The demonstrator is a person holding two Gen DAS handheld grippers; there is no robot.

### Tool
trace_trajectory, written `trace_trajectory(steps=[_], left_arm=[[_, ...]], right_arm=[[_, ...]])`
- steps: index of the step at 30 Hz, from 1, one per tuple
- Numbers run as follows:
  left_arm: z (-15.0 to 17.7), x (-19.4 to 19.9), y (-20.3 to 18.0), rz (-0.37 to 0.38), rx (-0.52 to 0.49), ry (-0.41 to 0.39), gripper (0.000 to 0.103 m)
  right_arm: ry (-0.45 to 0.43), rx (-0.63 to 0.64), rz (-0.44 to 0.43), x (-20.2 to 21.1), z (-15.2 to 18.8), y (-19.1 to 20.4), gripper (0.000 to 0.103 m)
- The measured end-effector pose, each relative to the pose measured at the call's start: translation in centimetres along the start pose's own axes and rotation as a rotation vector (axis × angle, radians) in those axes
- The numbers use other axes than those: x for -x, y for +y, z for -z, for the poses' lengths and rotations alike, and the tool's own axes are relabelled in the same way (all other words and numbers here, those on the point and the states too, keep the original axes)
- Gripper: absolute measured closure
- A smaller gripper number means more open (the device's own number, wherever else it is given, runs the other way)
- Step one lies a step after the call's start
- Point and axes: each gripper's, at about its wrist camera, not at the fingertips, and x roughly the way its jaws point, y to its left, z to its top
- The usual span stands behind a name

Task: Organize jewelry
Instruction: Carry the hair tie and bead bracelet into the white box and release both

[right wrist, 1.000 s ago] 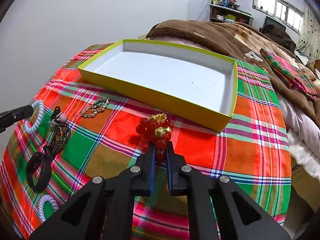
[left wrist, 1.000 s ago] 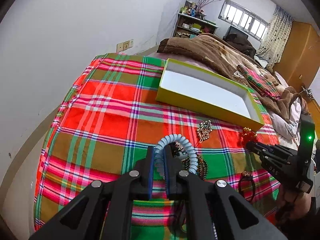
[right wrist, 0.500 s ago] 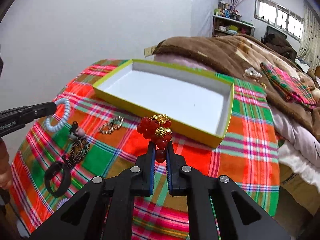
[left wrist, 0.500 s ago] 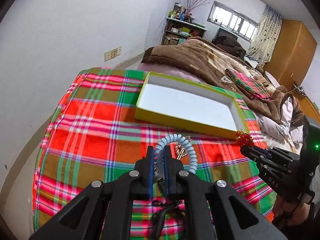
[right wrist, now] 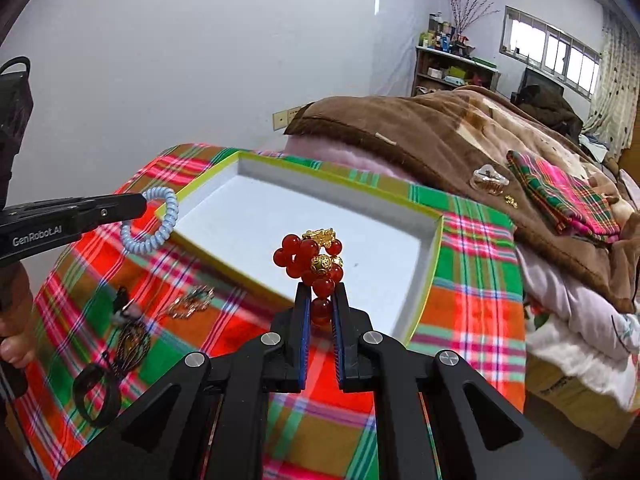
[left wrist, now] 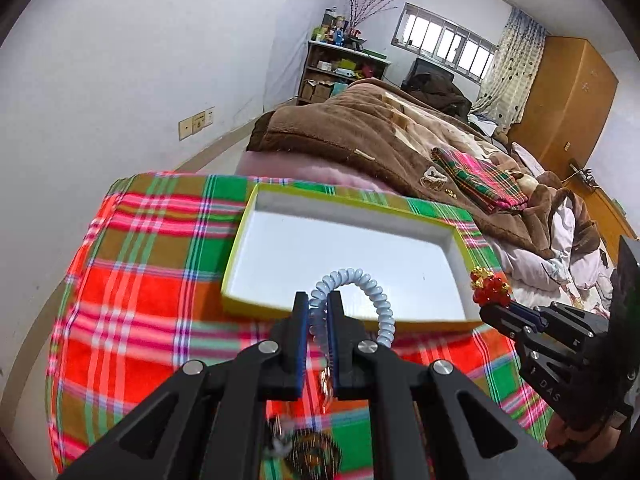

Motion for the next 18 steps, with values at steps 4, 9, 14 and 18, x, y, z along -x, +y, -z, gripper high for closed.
trace_trajectory(steps=[4, 9, 14, 18], left_arm=[[-1.1, -1.8, 0.2, 0.005, -0.001, 0.008, 0.094], [-1.5, -4.1, 0.6, -0.001, 0.001, 0.035, 0.094], [-1.3, -5.9, 1.2, -0.01, 0.0, 0.072, 0.094], [-1.0, -6.7, 1.7, -0.014, 0.007, 0.098, 0.094]], right_arm=[[0.014, -0.004, 0.008, -1.6, -0.5, -0.7, 0.093], [0.047, -0.027, 0.009, -3.9, -0.4, -1.8, 0.093], [0.084, -0.047, 0.004, -5.6, 0.0, -2.4, 0.093], [0.093, -0.055, -0.009, -5.9, 0.2, -2.4, 0.089]])
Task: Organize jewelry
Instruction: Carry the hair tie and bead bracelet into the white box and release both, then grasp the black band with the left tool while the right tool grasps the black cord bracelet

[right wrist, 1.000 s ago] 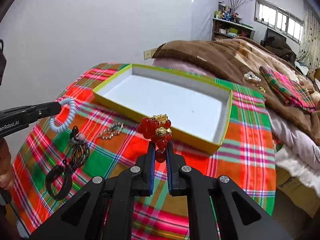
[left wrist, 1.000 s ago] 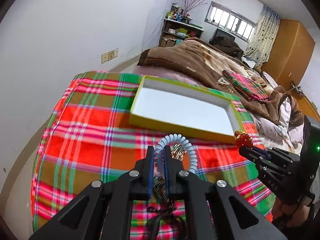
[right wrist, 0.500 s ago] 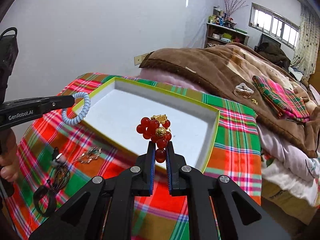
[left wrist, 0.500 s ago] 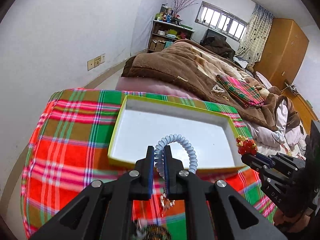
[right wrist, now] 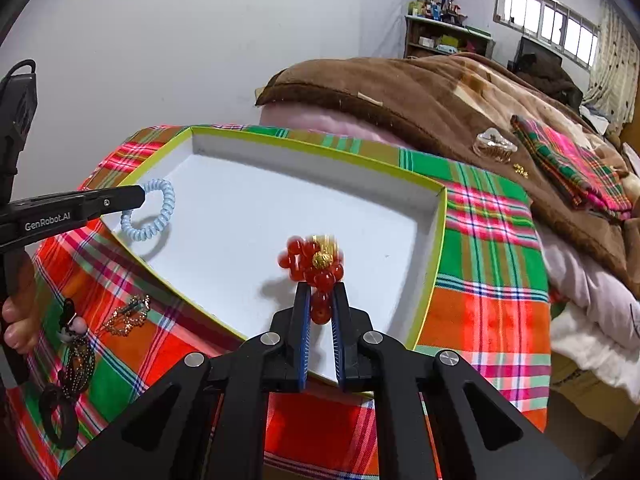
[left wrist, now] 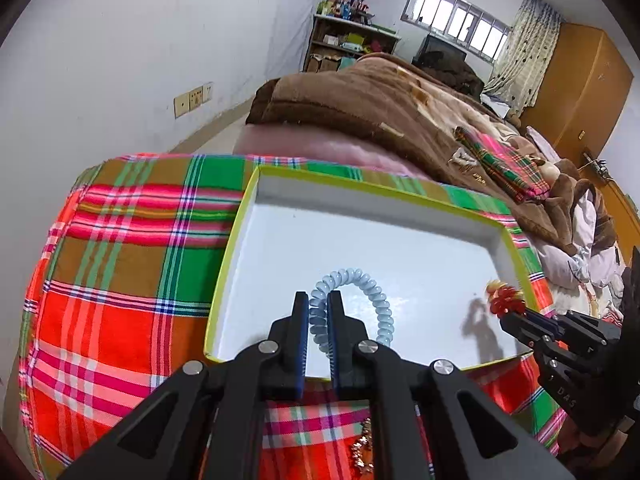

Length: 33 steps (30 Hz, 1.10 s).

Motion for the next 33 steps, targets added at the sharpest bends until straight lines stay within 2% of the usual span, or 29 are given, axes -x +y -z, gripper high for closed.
trace_trajectory(steps=[3, 6, 9, 15, 28, 33], left_arm=[[-0.1, -0.4, 0.1, 0.0, 0.003, 0.012, 0.093], [-0.1, 0.0, 0.2, 0.016, 0.01, 0.008, 0.093], [-0.4, 0.4, 0.3, 0.046, 0.012, 0.009, 0.093], [0.2, 1.9, 0.3, 0.062, 0.013, 0.001, 0.093], [4.4, 7.5, -0.8, 0.019, -0.012, -0.049, 0.093], [6.8, 9.7, -1.3, 0.035, -0.001, -0.065, 0.093]], right_arm=[[-0.002, 0.001, 0.004, 0.1, 0.0, 0.0, 0.085], [-0.015, -0.006, -0.001, 0.6, -0.1, 0.0, 0.085], [-0.032, -0.014, 0.003, 1.4, -0.1, 0.0, 0.08], [-0.074, -0.011, -0.009, 3.6, 0.3, 0.8, 0.08], [-0.147, 0.014, -0.051, 10.1, 3.7, 4.2, 0.08], [-0.158, 0.04, -0.043, 12.5, 5.6, 6.1, 0.08]])
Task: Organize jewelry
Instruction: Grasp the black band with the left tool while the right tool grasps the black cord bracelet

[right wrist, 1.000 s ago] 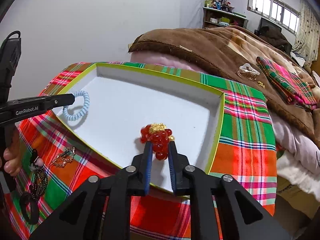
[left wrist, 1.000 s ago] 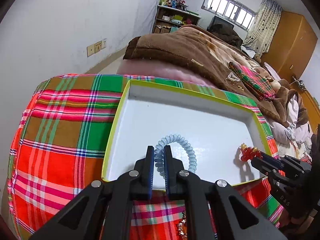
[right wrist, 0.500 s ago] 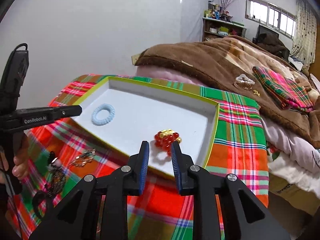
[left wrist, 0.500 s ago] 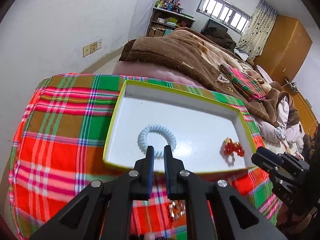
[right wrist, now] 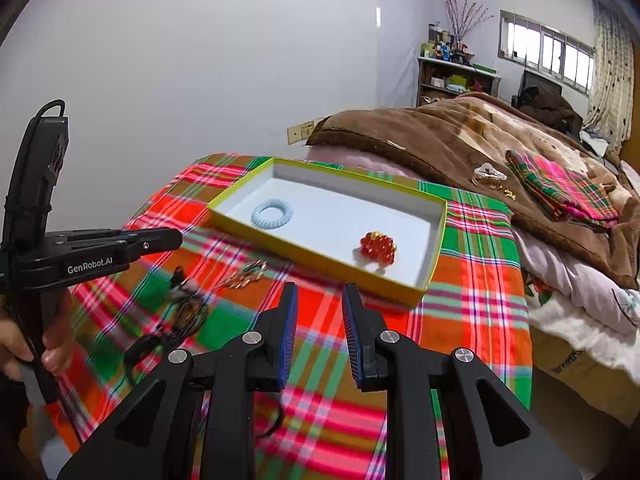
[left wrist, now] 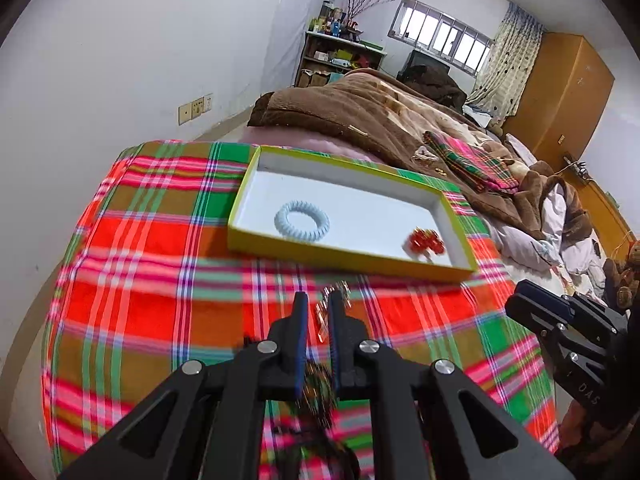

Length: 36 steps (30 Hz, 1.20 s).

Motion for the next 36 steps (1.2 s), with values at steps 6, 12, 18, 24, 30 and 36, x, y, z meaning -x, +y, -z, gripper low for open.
trace_trajectory(steps=[6, 12, 18, 24, 30, 36], left_arm=[[2.6, 2.7, -0.6, -0.004, 0.002, -0.018, 0.093], [5.4, 5.6, -1.0, -0.024, 0.008, -0.045, 0.093], [7.6, 7.4, -0.9, -0.018, 0.027, -0.046, 0.093], [9.3, 7.4, -1.3, -0.006, 0.019, -0.016, 0.093], [10.3, 6.3, -1.2, 0.0, 0.031, 0.022, 0.092], [10.6, 4.7, 0.0, -0.012, 0.068, 0.054, 0.085]], right_arm=[[-0.003, -0.011, -0.008, 2.7, 1.8, 1.8, 0.08], [-0.002, -0.029, -0.023, 4.6, 3.9, 2.7, 0.08], [0.006, -0.046, -0.074, 5.9, 5.8, 3.1, 0.05], [0.032, -0.045, -0.083, 6.0, 7.1, 3.1, 0.05], [0.054, -0.038, -0.075, 5.1, 7.7, 2.9, 0.05], [0.092, -0.05, -0.067, 3.1, 8.1, 2.4, 0.05]])
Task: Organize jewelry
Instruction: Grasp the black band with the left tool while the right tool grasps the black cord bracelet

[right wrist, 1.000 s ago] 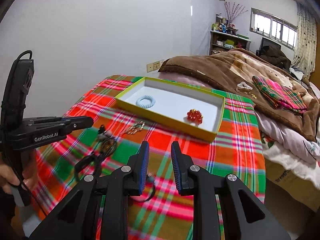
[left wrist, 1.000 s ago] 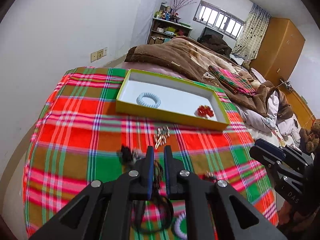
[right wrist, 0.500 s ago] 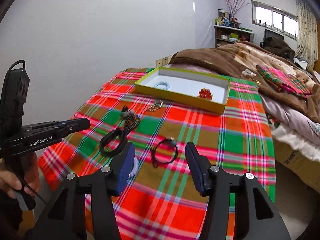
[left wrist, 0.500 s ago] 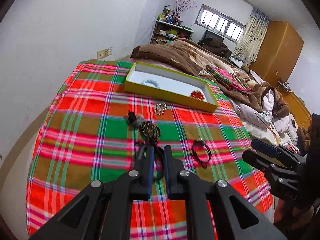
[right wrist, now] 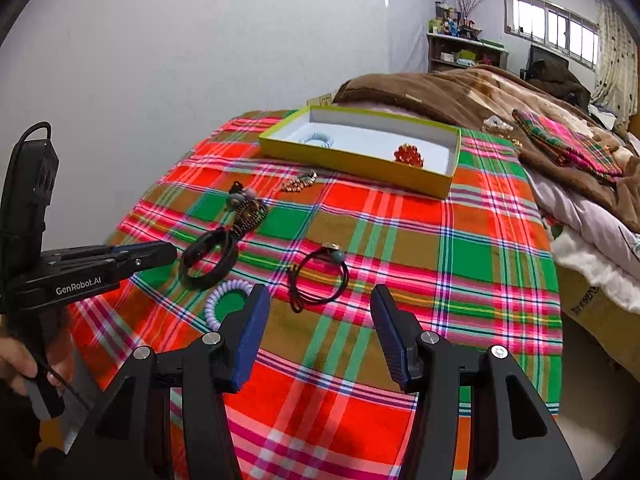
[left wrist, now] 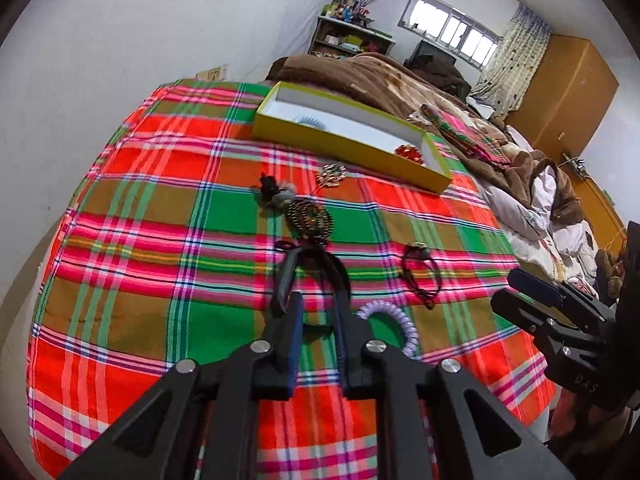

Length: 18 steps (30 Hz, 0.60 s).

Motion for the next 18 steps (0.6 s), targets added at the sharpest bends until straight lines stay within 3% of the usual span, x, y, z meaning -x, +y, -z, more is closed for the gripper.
trace_trajectory(steps=[9, 18], left_arm=[[-0.7, -2.6, 0.9, -0.026, 0.01, 0.03, 0.077], [-0.9, -4.2, 0.8, -0.05, -0.008, 0.05, 0.077]], right_arm=[[0.052, -0.014, 0.001, -3.7, -0.7, -0.7, 0.05], [0.098, 0.001, 0.003, -7.3, -1.4, -1.2, 0.05]])
